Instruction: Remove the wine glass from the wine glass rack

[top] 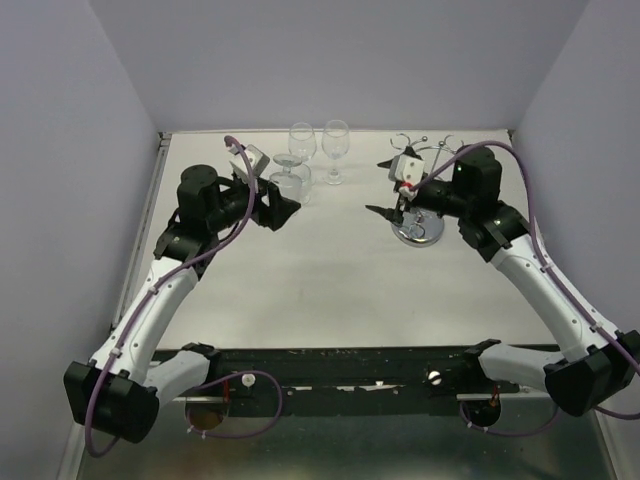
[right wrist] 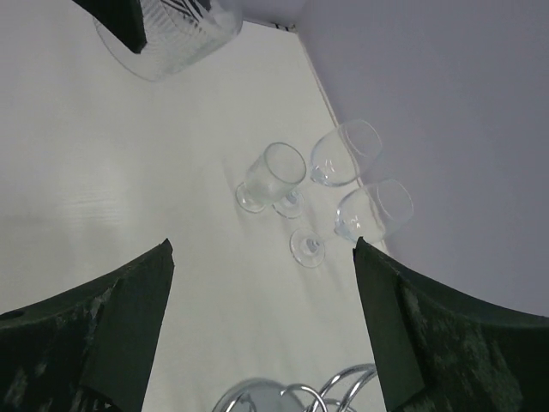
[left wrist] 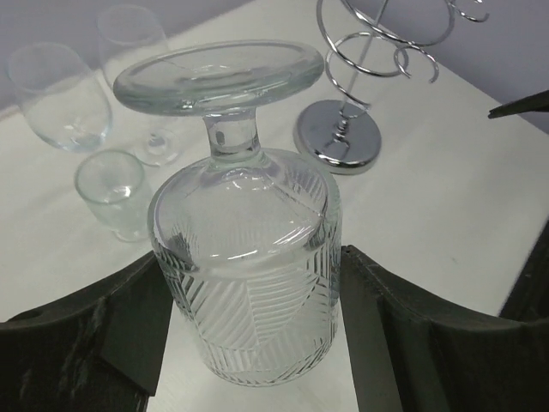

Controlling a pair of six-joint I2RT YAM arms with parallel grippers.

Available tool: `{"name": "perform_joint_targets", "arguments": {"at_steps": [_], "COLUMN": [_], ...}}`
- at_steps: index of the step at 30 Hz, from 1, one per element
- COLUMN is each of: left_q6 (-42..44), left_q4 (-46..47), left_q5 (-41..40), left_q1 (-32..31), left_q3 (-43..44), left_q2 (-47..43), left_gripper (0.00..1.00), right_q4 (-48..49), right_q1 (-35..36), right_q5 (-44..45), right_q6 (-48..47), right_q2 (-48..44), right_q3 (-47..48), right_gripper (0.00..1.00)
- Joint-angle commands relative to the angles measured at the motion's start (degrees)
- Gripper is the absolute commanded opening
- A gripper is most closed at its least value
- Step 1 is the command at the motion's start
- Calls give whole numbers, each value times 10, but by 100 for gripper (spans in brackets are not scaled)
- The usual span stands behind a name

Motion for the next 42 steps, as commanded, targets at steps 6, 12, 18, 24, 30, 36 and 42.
{"name": "perform_joint_targets", "arguments": {"at_steps": [6, 12, 18, 24, 30, 36, 42], "left_q6": [-339, -520, -706, -694, -716, -747, -759], "left_q4": [122, 195, 234, 139, 27, -14, -45], "left_q5": [179, 208, 226, 173, 144, 127, 112], "left_q1": [108, 218, 257, 276, 313, 318, 323], "left_q3": [-12, -23, -85, -122, -135, -143, -145], "left_q2": [79, 150, 199, 151, 146, 140, 127], "left_gripper": [0, 0, 0, 0, 0, 0, 0], "right_q4": [181, 193, 237, 269, 279, 285, 279], "right_q1": [130, 177, 226, 267, 293, 301, 309], "right_q5": [74, 157, 190, 262, 275, 291, 291], "right_q6": [-27, 118, 122, 153, 139, 193, 260], "right_q2": [44, 160, 244, 326, 363, 404, 442], "right_q3": [-49, 44, 76, 122, 132, 161, 185], "right_gripper": [84, 71, 72, 74, 74, 74, 71]}}
